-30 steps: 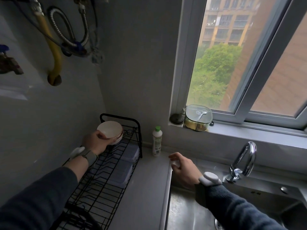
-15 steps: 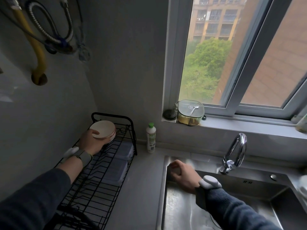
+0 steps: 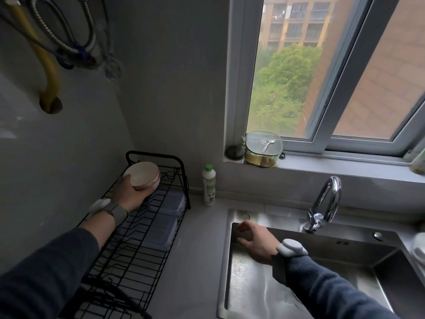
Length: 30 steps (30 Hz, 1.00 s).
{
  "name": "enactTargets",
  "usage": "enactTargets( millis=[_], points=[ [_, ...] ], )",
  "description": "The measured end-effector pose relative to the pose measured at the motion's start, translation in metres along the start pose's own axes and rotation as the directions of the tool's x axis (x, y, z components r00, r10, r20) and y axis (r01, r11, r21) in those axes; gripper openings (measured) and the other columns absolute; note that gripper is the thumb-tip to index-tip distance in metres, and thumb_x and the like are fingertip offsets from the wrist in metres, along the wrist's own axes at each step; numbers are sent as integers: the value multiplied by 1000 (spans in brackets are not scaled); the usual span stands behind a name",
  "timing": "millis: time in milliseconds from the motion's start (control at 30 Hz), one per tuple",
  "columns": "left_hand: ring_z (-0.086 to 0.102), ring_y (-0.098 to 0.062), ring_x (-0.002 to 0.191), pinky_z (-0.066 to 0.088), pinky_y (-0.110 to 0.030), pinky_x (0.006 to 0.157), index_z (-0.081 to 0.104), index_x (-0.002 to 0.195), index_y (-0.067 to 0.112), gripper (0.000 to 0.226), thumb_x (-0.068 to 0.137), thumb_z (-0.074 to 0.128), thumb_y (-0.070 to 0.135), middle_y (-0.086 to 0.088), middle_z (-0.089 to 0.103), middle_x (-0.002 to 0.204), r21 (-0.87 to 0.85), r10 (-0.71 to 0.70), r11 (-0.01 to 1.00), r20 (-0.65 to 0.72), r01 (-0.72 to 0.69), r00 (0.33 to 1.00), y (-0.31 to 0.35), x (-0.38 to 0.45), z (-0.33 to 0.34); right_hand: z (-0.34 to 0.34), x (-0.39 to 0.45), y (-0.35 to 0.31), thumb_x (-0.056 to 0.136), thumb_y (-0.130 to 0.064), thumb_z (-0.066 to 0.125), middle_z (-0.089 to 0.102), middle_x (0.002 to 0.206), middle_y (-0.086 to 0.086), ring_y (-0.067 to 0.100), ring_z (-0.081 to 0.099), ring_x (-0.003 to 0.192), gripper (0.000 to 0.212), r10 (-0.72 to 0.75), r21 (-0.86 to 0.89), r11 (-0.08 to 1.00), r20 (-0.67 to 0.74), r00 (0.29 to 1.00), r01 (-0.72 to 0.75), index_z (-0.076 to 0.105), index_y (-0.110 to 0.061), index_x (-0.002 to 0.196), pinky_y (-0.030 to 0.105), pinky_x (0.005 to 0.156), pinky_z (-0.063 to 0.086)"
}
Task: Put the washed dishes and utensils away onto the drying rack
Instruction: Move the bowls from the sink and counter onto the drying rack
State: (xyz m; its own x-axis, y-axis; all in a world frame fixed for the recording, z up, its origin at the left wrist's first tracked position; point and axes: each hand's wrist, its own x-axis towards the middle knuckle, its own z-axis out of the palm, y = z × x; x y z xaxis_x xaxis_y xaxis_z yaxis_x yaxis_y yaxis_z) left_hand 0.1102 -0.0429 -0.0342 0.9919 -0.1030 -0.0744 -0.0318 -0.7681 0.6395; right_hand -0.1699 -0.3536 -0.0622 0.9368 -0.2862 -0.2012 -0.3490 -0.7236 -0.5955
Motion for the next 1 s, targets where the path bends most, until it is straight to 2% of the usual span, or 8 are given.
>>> enactTargets(
  millis=[100, 200, 267, 367, 467, 633, 867, 1000],
  points=[
    [39, -43, 137, 43, -55, 109, 29, 151, 21, 119, 58, 78, 76, -17, 32, 155, 164, 71, 985, -108, -53, 992, 15, -15, 5, 1, -4, 4, 90, -30, 66, 68, 123, -9, 10, 63, 114, 34, 29, 5, 1000, 4, 1000, -29, 61, -26, 124, 22, 95, 47],
    [32, -42, 143, 37, -55, 114, 45, 142, 15, 85, 75, 83, 53, -16, 30, 155, 272, 397, 897, -145, -349, 906, 54, -44, 19, 4, -10, 12, 89, -28, 65, 68, 123, -9, 11, 64, 113, 34, 70, 9, 997, 20, 997, -70, 61, -25, 123, 24, 96, 48],
    [34, -36, 143, 33, -49, 117, 57, 133, 16, 65, 81, 79, 49, -12, 39, 153, 223, 542, 822, -22, -524, 840, 86, -71, 35, 7, -18, 23, 89, -28, 65, 69, 123, -8, 10, 64, 114, 35, 119, 14, 993, 38, 992, -119, 62, -25, 124, 24, 96, 49],
    [41, -20, 138, 33, -36, 116, 61, 130, 24, 52, 88, 73, 51, 2, 47, 148, 129, 614, 733, 295, -667, 732, 118, -113, 60, 17, -30, 38, 88, -33, 62, 67, 127, -9, 12, 62, 118, 39, 178, -26, 984, 78, 981, -177, 60, -28, 126, 27, 99, 48],
    [45, -10, 133, 36, -26, 110, 57, 133, 29, 48, 92, 67, 53, 11, 47, 143, 73, 570, 671, 585, -738, 577, 137, -154, 103, 25, -57, 71, 89, -35, 62, 64, 129, -10, 13, 59, 122, 38, 277, -43, 961, 110, 955, -274, 60, -28, 126, 27, 101, 45],
    [55, -13, 119, 45, -30, 102, 55, 137, 29, 48, 95, 61, 53, 8, 51, 140, 68, 384, 664, 823, -744, 418, 130, -202, 190, 37, -108, 132, 88, -33, 63, 66, 128, -7, 13, 60, 120, 38, 449, -39, 893, 157, 880, -449, 63, -25, 125, 25, 102, 45],
    [55, -19, 124, 42, -29, 102, 59, 134, 26, 46, 94, 63, 48, 1, 58, 138, 63, 248, 742, 898, -667, 362, 130, -266, 285, 29, -163, 224, 79, -41, 57, 67, 123, -10, 12, 63, 113, 28, 618, -75, 783, 212, 757, -618, 57, -40, 107, 27, 99, 47],
    [55, -19, 126, 41, -27, 102, 59, 136, 24, 48, 94, 64, 46, 0, 59, 139, 87, 184, 769, 919, -634, 348, 149, -296, 326, 13, -184, 268, 78, -42, 56, 68, 118, -10, 14, 65, 108, 26, 654, -49, 750, 194, 731, -659, 56, -40, 103, 28, 96, 50]
  ],
)
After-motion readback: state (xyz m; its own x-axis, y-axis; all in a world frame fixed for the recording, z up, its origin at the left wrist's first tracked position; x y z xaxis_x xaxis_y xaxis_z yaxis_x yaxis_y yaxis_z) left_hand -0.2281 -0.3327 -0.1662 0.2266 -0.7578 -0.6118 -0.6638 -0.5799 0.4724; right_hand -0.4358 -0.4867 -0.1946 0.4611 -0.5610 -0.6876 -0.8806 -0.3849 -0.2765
